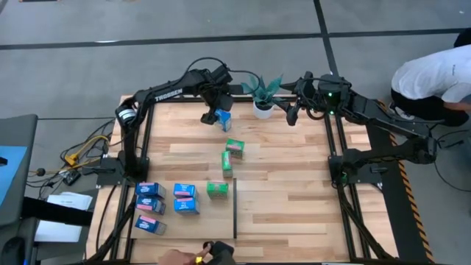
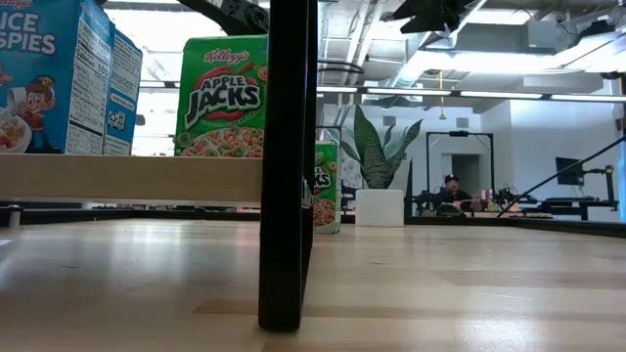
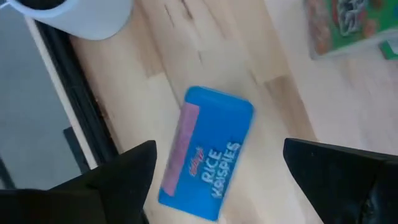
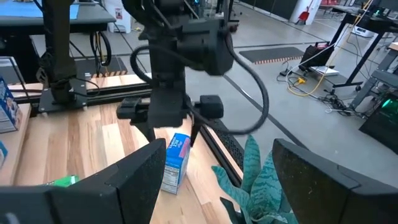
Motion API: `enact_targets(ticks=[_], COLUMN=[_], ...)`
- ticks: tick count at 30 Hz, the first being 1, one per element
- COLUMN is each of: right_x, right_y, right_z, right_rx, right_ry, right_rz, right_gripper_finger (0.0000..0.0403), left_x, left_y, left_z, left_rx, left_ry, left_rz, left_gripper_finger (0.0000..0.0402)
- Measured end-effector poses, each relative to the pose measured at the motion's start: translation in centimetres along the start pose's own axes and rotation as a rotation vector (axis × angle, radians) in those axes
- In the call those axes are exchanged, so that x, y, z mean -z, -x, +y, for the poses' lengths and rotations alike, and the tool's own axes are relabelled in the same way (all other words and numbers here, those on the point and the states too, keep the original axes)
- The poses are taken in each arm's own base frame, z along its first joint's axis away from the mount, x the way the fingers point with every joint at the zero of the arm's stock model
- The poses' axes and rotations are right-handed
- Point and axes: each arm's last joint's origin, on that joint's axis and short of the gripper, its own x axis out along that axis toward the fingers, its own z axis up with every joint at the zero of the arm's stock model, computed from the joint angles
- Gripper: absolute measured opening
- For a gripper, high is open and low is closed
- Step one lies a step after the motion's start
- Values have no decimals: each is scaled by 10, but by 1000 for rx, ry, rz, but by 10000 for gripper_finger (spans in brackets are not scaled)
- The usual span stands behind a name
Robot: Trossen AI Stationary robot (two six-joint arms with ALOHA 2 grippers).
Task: Stack cereal on shelf
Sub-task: Put the light blue cereal box on the shelf aligned with the other light blue cereal boxes
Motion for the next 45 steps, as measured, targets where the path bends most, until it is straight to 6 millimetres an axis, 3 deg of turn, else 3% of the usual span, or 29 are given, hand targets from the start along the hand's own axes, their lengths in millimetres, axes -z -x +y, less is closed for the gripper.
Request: enact_targets(ticks=[12,26,45], right_x=[0,1,1], right_y=[0,0,0], right_z=[-3,-7,-7], right_rx=[11,30,29], right_ry=[-4,-8,-8], right_rz=[1,3,4], right_gripper_finger=[317,317,317], left_x=[2,4,5], left_y=[-10,-14,-14], left_z=[0,0,-1], left_rx=[-9,-40,-43], left_ry=[-4,-25,-7], left_rz=[31,97,124], left_gripper_finger=[330,255,186])
